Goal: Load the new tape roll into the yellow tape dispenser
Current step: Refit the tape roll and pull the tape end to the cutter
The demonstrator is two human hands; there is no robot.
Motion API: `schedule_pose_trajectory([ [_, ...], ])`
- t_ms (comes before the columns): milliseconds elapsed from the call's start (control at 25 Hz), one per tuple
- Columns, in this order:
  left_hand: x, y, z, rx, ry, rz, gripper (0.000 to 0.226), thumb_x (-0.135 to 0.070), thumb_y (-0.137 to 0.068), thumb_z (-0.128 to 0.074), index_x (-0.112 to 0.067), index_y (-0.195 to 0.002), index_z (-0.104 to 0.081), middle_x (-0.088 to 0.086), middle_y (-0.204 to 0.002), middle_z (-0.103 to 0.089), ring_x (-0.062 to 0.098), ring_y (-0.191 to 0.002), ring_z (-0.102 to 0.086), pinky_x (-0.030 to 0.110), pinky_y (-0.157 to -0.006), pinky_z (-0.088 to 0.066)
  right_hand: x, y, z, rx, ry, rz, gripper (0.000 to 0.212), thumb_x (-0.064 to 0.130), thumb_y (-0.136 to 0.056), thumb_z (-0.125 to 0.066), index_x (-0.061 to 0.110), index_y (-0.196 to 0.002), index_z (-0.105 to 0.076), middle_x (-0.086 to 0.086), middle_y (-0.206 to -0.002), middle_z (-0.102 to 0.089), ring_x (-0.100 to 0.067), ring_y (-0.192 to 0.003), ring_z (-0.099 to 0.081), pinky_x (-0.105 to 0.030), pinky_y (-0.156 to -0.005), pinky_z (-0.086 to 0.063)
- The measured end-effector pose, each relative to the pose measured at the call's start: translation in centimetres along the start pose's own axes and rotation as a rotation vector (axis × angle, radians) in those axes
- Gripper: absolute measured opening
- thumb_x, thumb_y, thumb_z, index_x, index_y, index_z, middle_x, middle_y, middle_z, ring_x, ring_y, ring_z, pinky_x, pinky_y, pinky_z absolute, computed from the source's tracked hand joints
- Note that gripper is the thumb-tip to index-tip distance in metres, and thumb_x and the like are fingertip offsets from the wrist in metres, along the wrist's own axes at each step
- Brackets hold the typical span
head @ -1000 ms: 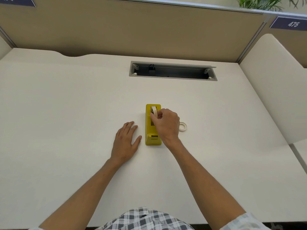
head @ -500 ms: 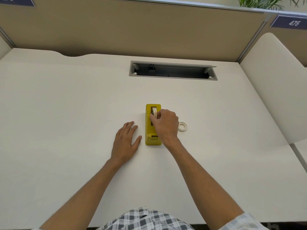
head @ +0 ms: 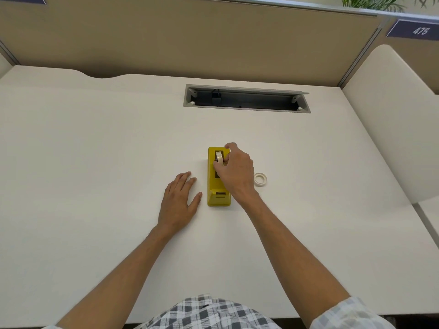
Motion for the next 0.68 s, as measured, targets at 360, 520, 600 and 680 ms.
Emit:
schedule_pose_trajectory([
  [360, -0.08, -0.05, 0.08, -0.009, 0.003, -0.005, 0.043, -0.033, -0.095, -0.054, -0.015, -0.133, -0.051, 0.003, -0.15, -0.042, 0.02, -0.143, -0.031, 0.038, -0.115, -0.027, -0.31, 0.34, -0.63, 0.013, -0.033, -0.054, 0.018, 0.029, -0.083, -0.061, 0.014, -0.089, -0.068, -0.003, -0.092, -0.06, -0.025, -0.077, -0.059, -0.031, -0.065, -0.043],
  [520, -0.11, -0.03, 0.02, -0.007, 0.001, -0.003, 0.043, -0.034, -0.095, -0.053, -0.015, -0.134, -0.051, 0.002, -0.151, -0.041, 0.02, -0.143, -0.03, 0.038, -0.115, -0.027, -0.7, 0.34, -0.54, 0.036, -0.016, -0.042, 0.019, 0.032, -0.081, -0.063, 0.015, -0.089, -0.067, -0.001, -0.094, -0.058, -0.023, -0.077, -0.059, -0.029, -0.063, -0.039],
  [600, -0.14, -0.03, 0.05, -0.009, -0.001, -0.005, 0.043, -0.034, -0.095, -0.053, -0.016, -0.134, -0.051, 0.002, -0.15, -0.041, 0.019, -0.143, -0.03, 0.038, -0.115, -0.027, -0.76, 0.39, -0.44, 0.045, 0.007, -0.019, 0.022, 0.034, -0.079, -0.065, 0.016, -0.09, -0.066, -0.001, -0.093, -0.058, -0.022, -0.076, -0.059, -0.029, -0.062, -0.041],
  [680, -0.18, -0.05, 0.09, -0.01, 0.003, -0.002, 0.043, -0.034, -0.095, -0.053, -0.016, -0.134, -0.051, 0.002, -0.151, -0.041, 0.019, -0.143, -0.03, 0.037, -0.115, -0.026, -0.8, 0.56, -0.36, 0.051, 0.025, 0.009, 0.025, 0.036, -0.077, -0.067, 0.017, -0.092, -0.064, 0.001, -0.092, -0.058, -0.021, -0.076, -0.059, -0.029, -0.062, -0.041],
])
Point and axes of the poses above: each hand's wrist, its own y-axis away from the middle knuckle, its own z-axis out of the back of the hand, x = y × z, the point moved 2 cm from there along -y, towards the middle knuckle
